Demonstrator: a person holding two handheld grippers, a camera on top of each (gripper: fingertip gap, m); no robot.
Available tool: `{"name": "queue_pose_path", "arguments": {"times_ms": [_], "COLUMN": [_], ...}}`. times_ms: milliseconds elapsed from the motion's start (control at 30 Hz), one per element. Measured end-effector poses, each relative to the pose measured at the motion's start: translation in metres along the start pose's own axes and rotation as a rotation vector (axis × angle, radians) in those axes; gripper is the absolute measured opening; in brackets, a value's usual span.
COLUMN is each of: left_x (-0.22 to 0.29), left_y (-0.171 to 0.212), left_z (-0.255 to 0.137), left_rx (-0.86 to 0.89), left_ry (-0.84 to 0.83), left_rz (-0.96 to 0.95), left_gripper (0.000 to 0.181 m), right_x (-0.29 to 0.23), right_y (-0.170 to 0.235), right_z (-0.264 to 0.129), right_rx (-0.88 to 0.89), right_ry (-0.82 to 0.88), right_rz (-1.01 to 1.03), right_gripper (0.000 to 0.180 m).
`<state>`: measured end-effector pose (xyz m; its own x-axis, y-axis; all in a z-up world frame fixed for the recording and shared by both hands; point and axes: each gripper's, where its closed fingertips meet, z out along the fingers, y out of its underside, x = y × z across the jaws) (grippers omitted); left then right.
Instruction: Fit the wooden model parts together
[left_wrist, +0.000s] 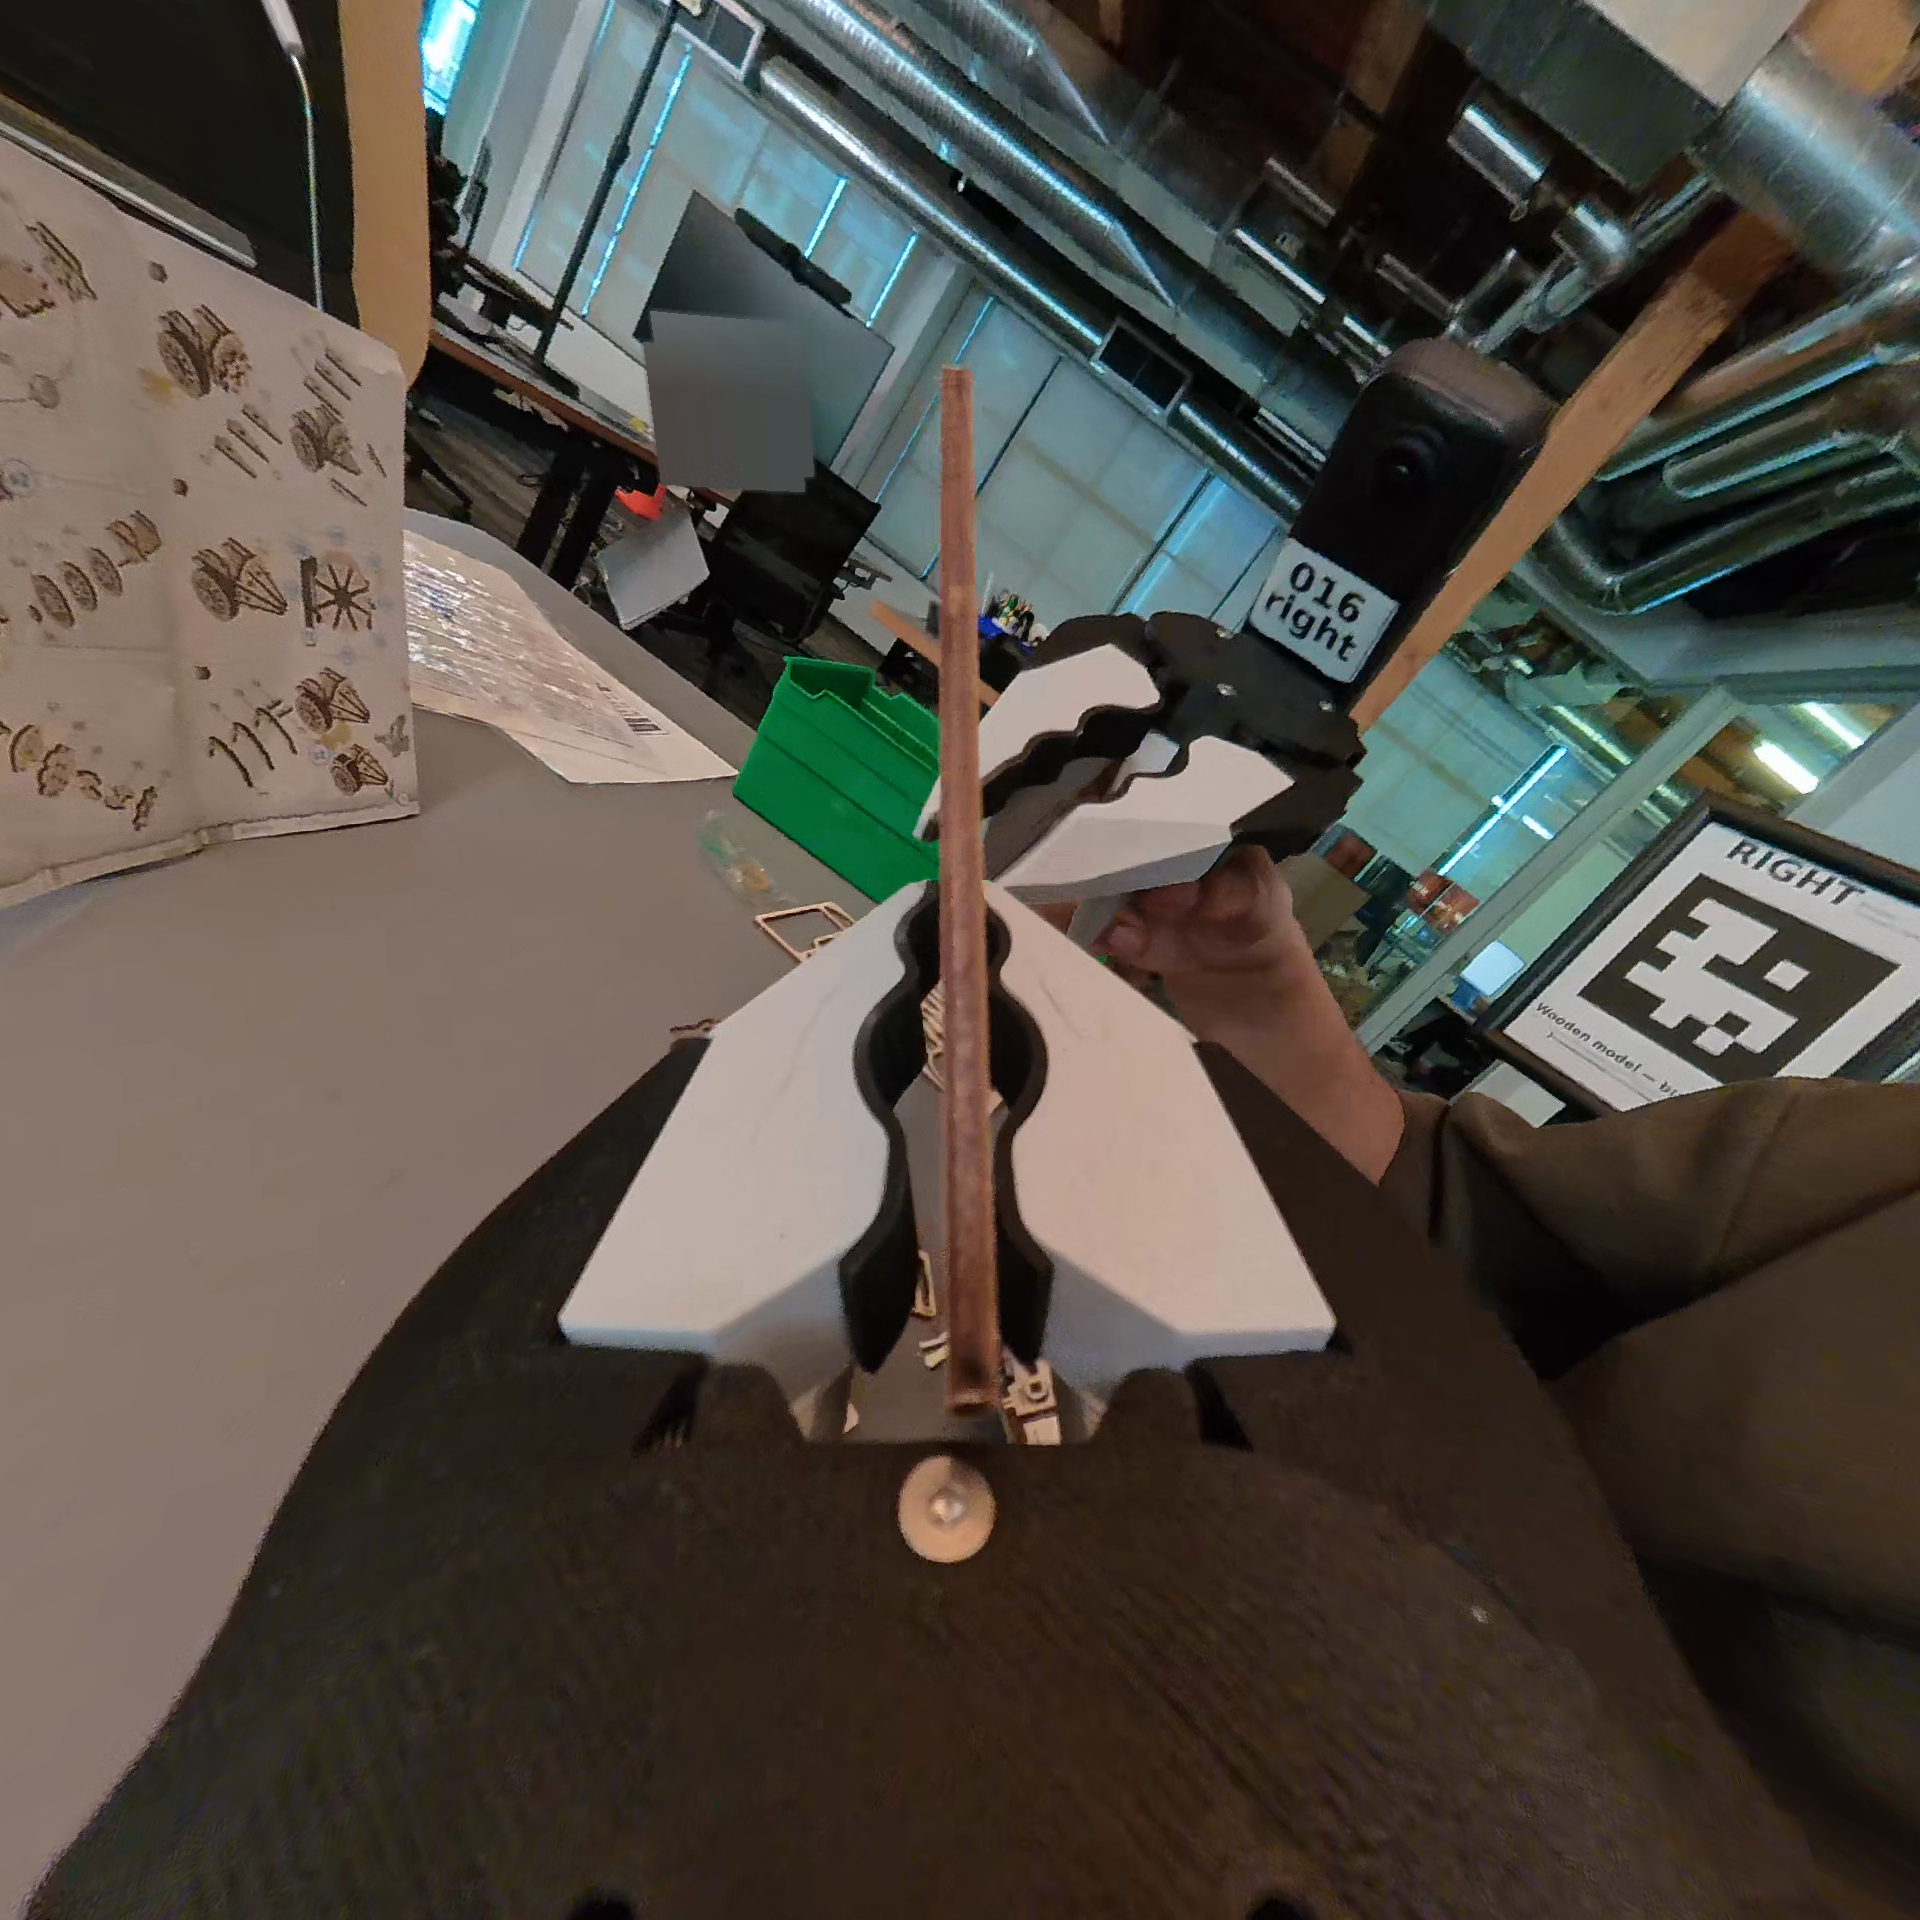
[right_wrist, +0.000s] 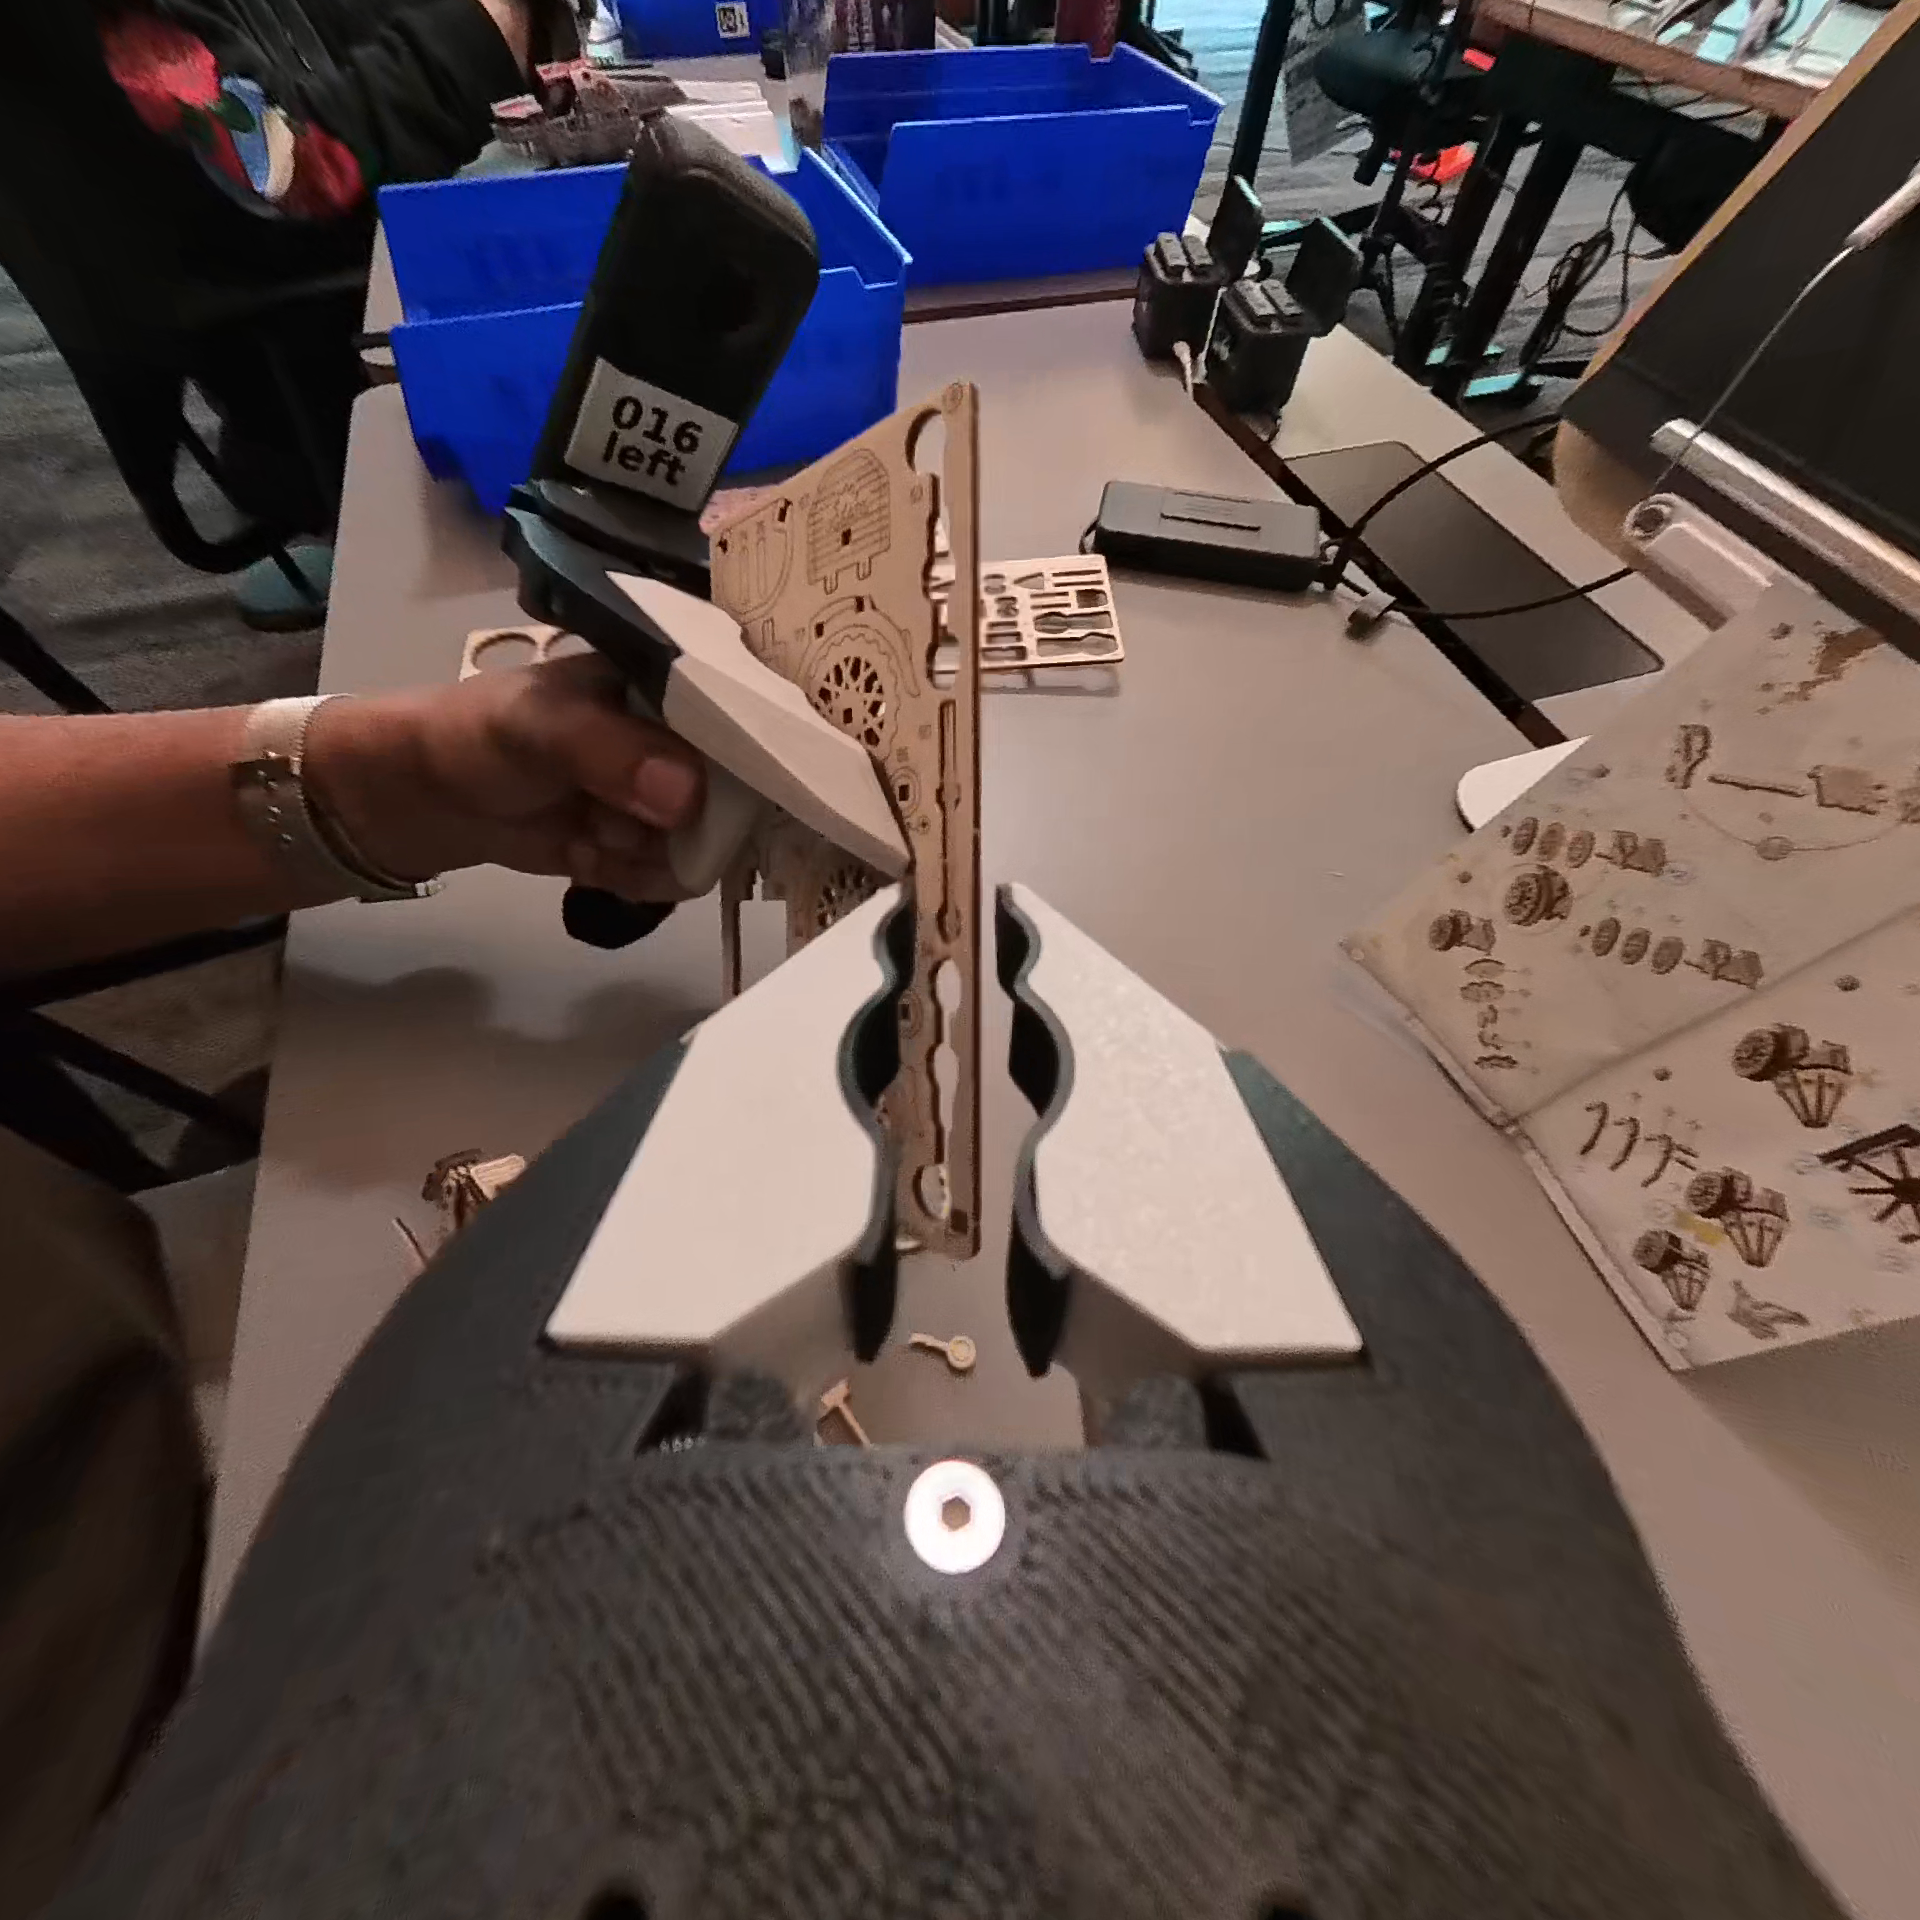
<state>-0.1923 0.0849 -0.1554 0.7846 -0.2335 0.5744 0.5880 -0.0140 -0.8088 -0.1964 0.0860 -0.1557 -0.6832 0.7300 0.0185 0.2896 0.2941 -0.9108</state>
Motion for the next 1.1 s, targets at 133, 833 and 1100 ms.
{"name": "queue_pose_path", "arguments": {"times_ms": [133, 833, 1100], "left_x": [0.001, 0.009, -0.001], "left_y": [-0.004, -0.001, 0.01], "left_z": [-0.004, 0.0, 0.003], "left_rx": [0.021, -0.027, -0.112], "left_ry": [0.024, 0.01, -0.105], "left_rz": [-0.021, 0.066, 0.159], "left_gripper": [0.0, 0.0, 0.001], "right_x": [-0.002, -0.003, 0.002], "right_y": [-0.004, -0.001, 0.013], "right_z": [-0.004, -0.006, -0.001], "right_rx": [0.041, -0.005, -0.179], "right_ry": [-0.067, -0.059, 0.148], "right_rz": [0.074, 0.025, -0.24], "right_gripper": [0.012, 0.004, 0.004]}}
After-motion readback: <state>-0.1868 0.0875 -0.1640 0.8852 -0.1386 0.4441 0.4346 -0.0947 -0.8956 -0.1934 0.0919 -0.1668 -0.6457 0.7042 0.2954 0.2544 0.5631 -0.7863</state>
